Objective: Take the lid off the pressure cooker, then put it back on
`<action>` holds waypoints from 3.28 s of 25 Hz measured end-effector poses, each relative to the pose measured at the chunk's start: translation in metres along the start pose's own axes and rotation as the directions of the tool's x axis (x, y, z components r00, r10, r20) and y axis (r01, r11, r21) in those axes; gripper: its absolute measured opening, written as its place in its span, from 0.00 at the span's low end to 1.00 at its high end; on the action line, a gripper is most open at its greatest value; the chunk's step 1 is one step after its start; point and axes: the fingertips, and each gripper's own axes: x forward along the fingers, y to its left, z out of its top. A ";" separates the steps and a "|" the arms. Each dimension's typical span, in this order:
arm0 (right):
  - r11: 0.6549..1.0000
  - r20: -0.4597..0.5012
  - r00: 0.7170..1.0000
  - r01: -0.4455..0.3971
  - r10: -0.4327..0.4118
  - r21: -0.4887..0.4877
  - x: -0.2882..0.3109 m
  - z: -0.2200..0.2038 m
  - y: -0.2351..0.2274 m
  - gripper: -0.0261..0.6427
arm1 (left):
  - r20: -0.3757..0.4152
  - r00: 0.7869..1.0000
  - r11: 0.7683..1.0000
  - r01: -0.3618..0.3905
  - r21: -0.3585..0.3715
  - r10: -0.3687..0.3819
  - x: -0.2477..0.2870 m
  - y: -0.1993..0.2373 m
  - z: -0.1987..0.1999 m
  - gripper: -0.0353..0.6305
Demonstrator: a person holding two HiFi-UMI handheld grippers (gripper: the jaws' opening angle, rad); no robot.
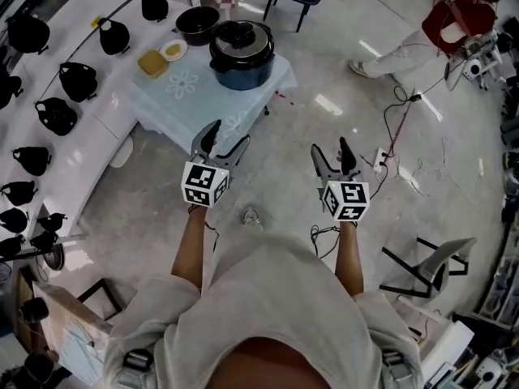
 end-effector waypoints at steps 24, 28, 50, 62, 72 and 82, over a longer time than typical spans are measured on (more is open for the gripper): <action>0.995 -0.069 0.994 -0.085 0.089 0.054 0.238 0.010 -0.132 0.49 | -0.057 0.994 0.996 -0.094 -0.009 0.093 0.228 0.104 0.017 0.53; 0.987 -0.072 0.986 -0.150 0.154 0.052 0.289 0.028 -0.160 0.49 | -0.065 0.985 0.986 -0.165 -0.025 0.163 0.262 0.123 0.031 0.53; 0.689 -0.168 0.694 -0.719 0.700 -0.097 0.475 0.063 -0.020 0.49 | -0.147 0.745 0.735 -0.667 -0.122 0.651 0.198 0.244 0.010 0.53; 0.282 -0.495 0.545 -0.813 0.676 -0.509 0.492 0.061 0.067 0.49 | -0.095 0.786 0.766 -0.616 -0.182 0.610 0.176 0.320 0.004 0.53; -0.279 -0.833 0.358 -0.823 0.421 -0.494 0.514 0.035 0.083 0.49 | -0.076 0.825 0.799 -0.562 -0.214 0.560 0.188 0.332 -0.004 0.52; -0.505 -0.933 0.265 -0.787 0.244 -0.356 0.520 0.015 0.090 0.49 | -0.068 0.821 0.788 -0.564 -0.248 0.567 0.185 0.334 -0.005 0.52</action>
